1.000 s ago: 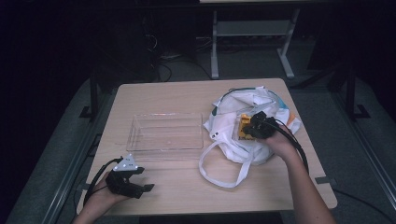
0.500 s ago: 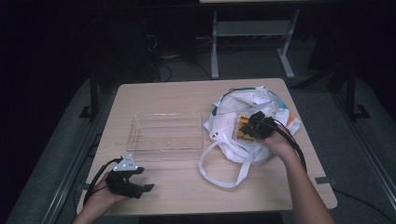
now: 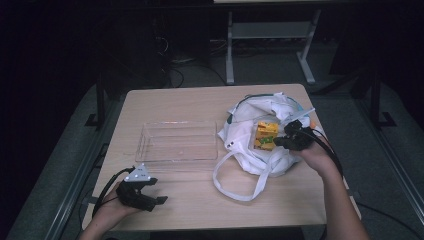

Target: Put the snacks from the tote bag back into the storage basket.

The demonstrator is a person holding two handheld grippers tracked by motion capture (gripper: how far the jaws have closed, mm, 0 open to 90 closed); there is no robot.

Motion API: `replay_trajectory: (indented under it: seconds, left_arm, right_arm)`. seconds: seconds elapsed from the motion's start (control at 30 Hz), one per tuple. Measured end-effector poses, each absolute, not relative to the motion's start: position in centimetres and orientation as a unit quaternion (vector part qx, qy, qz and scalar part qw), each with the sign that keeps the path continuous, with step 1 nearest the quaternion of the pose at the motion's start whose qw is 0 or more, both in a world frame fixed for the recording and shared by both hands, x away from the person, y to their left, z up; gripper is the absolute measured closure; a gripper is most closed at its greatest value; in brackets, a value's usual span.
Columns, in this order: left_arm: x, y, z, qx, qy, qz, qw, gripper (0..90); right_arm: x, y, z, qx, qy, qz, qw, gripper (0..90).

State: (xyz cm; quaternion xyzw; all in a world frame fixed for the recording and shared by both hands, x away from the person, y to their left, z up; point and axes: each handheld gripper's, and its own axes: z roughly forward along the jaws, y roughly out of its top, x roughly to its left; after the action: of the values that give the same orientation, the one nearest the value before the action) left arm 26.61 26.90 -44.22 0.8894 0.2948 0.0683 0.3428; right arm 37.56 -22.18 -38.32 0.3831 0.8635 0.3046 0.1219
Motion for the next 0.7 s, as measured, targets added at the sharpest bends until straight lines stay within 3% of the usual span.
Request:
replay_trajectory:
  seconds: [0.7]
  left_arm:
    - [26.1, 27.2, -44.3, 0.889, 0.301, 0.071, 0.339, 22.5]
  right_arm:
    - [39.5, -23.7, -39.7, 0.396, 0.856, 0.308, 0.125, 89.7]
